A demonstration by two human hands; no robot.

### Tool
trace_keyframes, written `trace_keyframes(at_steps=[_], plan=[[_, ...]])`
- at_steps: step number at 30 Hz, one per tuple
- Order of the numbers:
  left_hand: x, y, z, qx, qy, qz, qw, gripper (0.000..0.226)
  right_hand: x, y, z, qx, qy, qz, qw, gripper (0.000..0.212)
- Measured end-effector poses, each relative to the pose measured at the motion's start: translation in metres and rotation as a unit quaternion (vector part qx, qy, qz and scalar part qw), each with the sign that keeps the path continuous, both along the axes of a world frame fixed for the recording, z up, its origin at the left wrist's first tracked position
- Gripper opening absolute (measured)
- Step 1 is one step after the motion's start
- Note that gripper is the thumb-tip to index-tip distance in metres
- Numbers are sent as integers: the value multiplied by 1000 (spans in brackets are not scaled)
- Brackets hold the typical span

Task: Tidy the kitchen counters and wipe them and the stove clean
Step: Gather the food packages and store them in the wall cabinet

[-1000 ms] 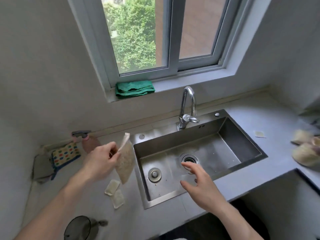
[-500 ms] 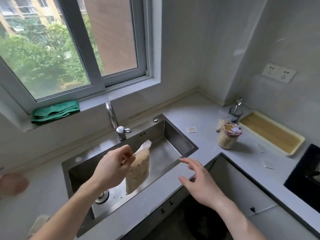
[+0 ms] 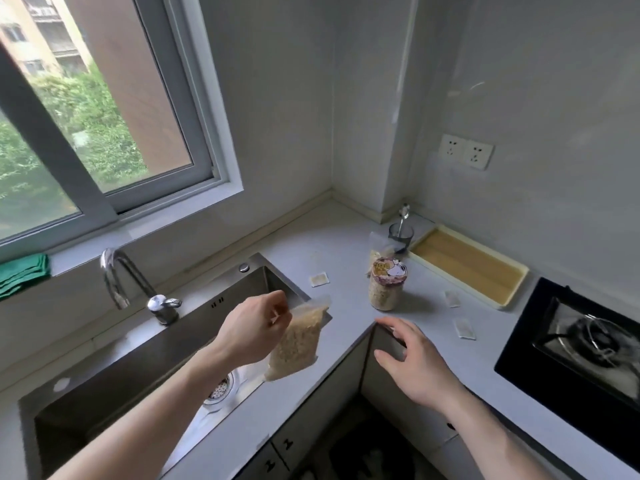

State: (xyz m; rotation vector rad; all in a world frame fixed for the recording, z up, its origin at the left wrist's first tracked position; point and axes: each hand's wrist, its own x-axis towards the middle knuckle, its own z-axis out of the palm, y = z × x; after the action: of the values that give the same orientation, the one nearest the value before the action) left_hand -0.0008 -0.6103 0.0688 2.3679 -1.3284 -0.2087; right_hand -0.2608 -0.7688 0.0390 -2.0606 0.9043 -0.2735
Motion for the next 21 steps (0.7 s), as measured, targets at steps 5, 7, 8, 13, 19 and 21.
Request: trace_keyframes(at_steps=[5,7,8,13,19,21], plan=[[21,-66,-16,22,-51,-106,993,14,-7,-35,-4,8,13,-37,999,48],[32,-90,-29,31,-68,-162,984,14,-9,-49,-9,7,25,-55,998,48],[37,-102,-36,33,-73,-186,979,14,-9,-57,-11,7,32,-64,997,48],[63,-167,-72,20,-69,-246,967,12,7,-94,-17,-7,71,-91,993,50],[70,-235,-105,25,-49,-282,958,13,21,-113,-24,-3,97,-122,988,50],[69,-251,-115,37,-37,-284,958,11,24,-117,-26,0,101,-127,987,50]])
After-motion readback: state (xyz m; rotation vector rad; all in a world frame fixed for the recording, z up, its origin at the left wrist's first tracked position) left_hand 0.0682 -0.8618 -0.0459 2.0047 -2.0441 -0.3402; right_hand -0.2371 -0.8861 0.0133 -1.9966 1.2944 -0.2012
